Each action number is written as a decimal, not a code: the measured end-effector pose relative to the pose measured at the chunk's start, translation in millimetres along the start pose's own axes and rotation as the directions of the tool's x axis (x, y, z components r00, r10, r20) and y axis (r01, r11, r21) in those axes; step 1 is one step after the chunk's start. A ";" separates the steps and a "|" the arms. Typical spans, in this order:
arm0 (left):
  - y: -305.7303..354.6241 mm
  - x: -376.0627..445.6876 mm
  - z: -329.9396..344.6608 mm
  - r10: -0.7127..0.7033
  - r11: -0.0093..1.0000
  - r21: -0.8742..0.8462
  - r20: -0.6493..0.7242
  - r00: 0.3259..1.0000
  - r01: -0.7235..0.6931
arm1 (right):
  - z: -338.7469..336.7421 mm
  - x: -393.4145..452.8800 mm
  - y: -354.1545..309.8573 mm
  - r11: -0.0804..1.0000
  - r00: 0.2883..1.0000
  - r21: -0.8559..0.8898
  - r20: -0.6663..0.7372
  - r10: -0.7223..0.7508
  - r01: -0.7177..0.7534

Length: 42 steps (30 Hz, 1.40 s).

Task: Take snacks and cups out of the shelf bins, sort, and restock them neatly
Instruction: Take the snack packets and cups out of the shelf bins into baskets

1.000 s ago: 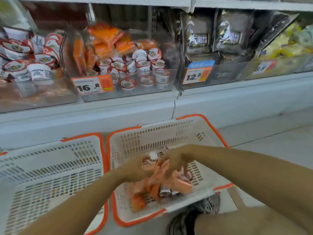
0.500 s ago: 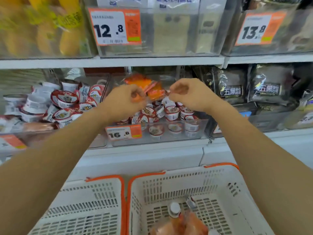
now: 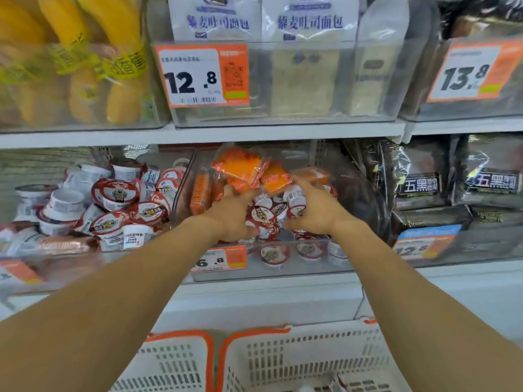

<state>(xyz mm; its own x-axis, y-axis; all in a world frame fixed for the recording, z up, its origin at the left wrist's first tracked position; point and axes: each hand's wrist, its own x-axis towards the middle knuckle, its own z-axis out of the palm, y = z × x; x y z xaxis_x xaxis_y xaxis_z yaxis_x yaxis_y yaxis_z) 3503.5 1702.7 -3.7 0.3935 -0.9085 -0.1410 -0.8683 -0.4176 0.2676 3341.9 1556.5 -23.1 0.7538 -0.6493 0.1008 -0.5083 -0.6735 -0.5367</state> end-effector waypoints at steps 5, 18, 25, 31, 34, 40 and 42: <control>-2.9 -6.4 -0.5 0.070 0.987 -0.140 -0.066 0.995 -0.078 | -1.0 -1.9 1.0 0.974 0.986 -0.152 -0.042 0.162 -0.166; 19.7 -1.7 10.2 0.042 0.973 -0.222 -0.071 0.997 -0.057 | -20.7 -11.9 9.7 0.993 0.992 0.062 0.073 0.098 -0.102; 16.1 -1.9 9.8 0.109 0.967 -0.229 -0.037 0.993 -0.114 | -24.5 -12.0 13.6 0.995 0.994 0.099 0.112 0.016 -0.027; 11.0 -10.1 2.9 0.240 0.929 -0.256 -0.135 0.961 -0.268 | -18.7 -12.7 11.6 0.995 0.986 0.098 0.169 -0.016 -0.001; 4.6 -14.6 3.2 0.258 0.917 -0.263 -0.181 0.949 -0.299 | -17.7 -13.2 11.4 0.995 0.987 0.102 0.163 -0.006 -0.011; -3.4 -20.1 3.5 0.177 0.917 -0.301 -0.285 0.942 -0.263 | -16.6 -14.1 18.4 0.998 0.997 0.041 0.059 -0.054 0.052; -4.1 -22.8 2.5 0.149 0.917 -0.310 -0.312 0.938 -0.249 | -17.7 -14.9 16.8 0.996 0.996 0.040 0.047 -0.078 0.076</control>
<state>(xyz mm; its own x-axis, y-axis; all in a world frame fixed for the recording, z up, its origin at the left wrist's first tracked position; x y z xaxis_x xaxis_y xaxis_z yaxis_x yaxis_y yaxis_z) 3497.4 1725.1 -3.9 0.3339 -0.9200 0.2053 -0.8009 -0.1620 0.5764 3314.8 1548.6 -18.8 0.8100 -0.5773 0.1026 -0.4323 -0.7062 -0.5607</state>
